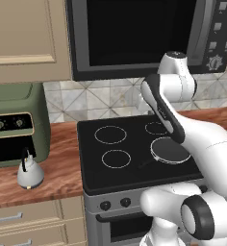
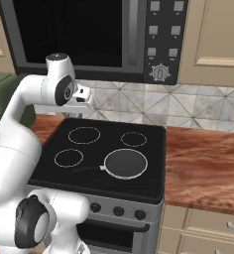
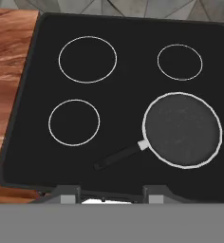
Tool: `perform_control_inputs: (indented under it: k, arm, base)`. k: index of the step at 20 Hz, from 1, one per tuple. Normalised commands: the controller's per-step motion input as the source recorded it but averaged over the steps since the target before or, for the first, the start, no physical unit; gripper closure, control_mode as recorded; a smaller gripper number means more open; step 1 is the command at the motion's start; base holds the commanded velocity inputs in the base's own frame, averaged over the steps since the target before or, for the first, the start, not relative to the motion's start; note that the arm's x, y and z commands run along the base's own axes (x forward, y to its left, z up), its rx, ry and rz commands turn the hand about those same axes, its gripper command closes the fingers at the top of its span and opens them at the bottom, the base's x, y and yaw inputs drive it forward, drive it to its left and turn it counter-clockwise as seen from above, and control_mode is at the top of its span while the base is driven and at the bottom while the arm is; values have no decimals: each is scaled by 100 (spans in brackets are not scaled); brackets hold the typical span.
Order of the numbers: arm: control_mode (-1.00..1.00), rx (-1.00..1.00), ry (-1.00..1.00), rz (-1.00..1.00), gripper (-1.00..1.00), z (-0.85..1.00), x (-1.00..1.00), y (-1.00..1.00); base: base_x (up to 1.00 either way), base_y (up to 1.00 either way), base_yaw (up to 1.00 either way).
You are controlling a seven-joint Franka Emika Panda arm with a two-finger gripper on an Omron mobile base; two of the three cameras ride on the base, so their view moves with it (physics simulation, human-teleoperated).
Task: Pick the kettle from the counter and place it on a stove burner. Then turn the burner on.
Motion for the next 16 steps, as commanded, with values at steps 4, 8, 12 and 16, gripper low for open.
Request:
perform_control_inputs:
  k: [4,8,12,16]
  arm:
    - [-100,0,-2,0,-100,0,-21,0]
    - [-100,0,-7,0,-100,-1,-58,12]
    - [-100,1,-12,0,-100,0,-55,26]
    - [-100,14,-17,0,-100,0,-38,37]
  base:
    - [0,0,0]
    - [0,0,0]
    - [0,0,0]
    - [0,0,0]
